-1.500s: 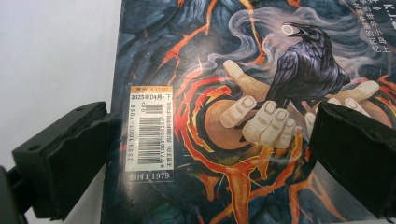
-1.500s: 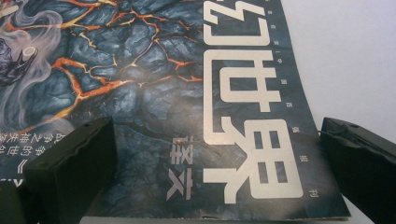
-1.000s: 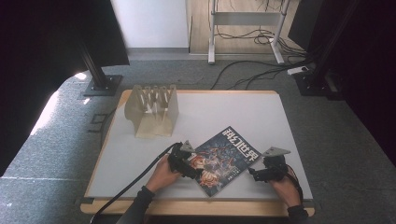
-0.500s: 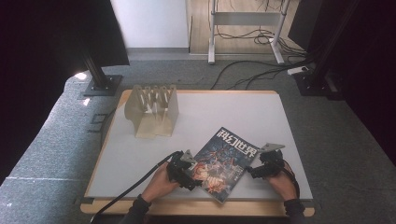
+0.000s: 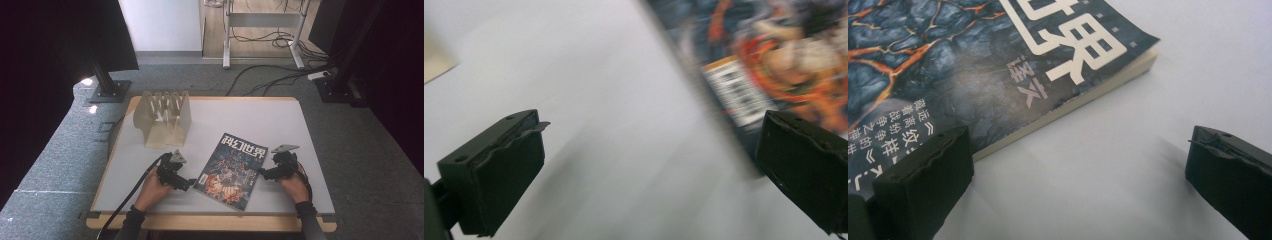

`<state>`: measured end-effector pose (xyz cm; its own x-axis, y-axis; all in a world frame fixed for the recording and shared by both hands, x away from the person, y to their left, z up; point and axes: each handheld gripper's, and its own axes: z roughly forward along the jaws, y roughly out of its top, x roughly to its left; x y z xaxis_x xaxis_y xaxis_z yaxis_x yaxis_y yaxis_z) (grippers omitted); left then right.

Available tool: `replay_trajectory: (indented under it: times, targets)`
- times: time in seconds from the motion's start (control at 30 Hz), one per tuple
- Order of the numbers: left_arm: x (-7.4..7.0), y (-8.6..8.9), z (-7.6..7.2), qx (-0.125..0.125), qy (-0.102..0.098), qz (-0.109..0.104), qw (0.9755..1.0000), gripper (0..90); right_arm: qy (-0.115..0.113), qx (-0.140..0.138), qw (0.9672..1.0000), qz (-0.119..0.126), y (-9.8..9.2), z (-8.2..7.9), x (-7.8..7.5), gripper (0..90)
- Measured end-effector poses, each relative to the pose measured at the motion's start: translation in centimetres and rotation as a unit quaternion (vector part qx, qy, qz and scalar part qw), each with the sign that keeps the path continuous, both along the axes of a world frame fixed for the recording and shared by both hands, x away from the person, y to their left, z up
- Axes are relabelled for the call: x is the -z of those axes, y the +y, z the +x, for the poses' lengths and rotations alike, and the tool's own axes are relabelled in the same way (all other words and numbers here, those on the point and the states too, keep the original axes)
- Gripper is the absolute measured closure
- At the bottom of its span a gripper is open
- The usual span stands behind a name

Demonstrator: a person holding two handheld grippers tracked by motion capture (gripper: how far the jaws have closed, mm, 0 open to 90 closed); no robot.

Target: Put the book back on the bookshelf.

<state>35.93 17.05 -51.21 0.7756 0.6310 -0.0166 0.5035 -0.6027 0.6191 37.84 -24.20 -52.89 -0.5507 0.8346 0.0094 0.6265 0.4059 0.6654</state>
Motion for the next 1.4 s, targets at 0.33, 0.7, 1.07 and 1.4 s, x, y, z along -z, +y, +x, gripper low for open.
replay_trajectory:
  times: [0.33, 0.7, 1.07, 1.4]
  targets:
    - [1.6, -0.2, 0.9, -0.035, -0.023, -0.014, 0.9990, 0.0, 0.009, 0.001, 1.0000, 0.004, 0.8, 2.0, 0.0, 0.0]
    - [1.6, -2.2, -1.9, 0.018, -0.019, -0.014, 0.9996, 0.0, 0.009, 0.013, 0.9999, 0.001, 1.9, 4.4, 0.0, 0.0]
    - [1.5, -4.4, -2.7, 0.083, -0.006, -0.022, 0.9963, 0.0, -0.008, 0.041, 0.9991, -0.006, 5.1, 7.5, 0.1, 1.0]
    - [1.6, -2.7, 0.5, -0.002, -0.018, -0.015, 0.9997, 0.0, 0.006, 0.014, 0.9989, 0.045, 4.5, 7.0, -1.9, 6.8]
